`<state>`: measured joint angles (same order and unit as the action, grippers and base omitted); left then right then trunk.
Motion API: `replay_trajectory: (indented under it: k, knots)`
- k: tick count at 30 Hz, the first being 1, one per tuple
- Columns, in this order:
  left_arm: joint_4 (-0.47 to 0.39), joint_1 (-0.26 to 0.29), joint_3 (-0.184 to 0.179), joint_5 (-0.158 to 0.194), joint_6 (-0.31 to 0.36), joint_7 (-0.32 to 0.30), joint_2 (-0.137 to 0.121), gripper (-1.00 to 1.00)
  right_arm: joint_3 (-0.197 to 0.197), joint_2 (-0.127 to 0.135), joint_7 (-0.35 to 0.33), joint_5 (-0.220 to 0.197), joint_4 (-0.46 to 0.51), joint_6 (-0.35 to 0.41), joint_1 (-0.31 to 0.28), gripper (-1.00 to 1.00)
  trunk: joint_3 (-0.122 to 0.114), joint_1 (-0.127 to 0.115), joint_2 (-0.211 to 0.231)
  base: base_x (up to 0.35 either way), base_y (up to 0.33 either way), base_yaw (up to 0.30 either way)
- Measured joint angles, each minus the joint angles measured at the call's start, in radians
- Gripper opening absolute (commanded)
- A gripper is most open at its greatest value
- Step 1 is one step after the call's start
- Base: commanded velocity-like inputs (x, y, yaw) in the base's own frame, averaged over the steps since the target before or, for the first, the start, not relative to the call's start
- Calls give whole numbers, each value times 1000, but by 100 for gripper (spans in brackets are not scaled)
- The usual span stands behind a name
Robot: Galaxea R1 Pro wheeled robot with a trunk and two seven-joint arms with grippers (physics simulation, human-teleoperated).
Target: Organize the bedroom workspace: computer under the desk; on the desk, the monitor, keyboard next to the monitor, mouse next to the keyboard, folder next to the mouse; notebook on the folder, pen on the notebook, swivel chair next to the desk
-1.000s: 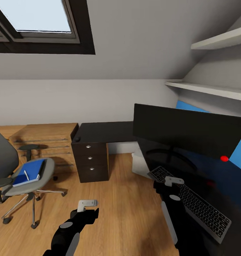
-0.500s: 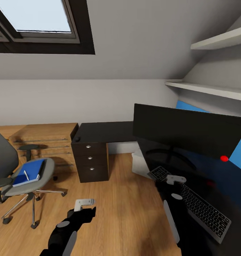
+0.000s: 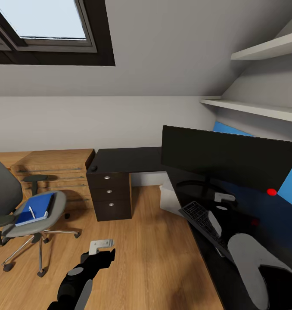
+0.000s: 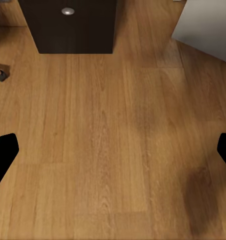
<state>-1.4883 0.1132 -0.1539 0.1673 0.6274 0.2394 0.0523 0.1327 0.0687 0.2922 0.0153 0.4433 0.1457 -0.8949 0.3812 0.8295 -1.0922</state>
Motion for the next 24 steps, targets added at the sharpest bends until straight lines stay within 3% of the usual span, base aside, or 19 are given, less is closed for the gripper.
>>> replay_trajectory:
  k: [2, 5, 8, 24]
  knots:
    - [0, 0, 0, 0, -2, 0, 0, 100, 17, 12, -6, -15, -107, -66, -37, 100, 0, 0, 0, 0, 0, 0]
    - [2, 0, 0, 0, -3, 0, 1, 100, 31, 16, -12, -42, -173, -101, -57, 100, 0, 0, 0, 0, 0, 0]
    - [5, 0, -1, 0, -3, 0, 1, 100, 43, 9, -19, -108, -251, -128, -73, 100, 0, 0, 0, 0, 0, 0]
    - [9, 0, -1, -1, -3, 2, 1, 100, 46, 11, -17, -125, -269, -135, -73, 100, 0, 0, 0, 24, -183, 0]
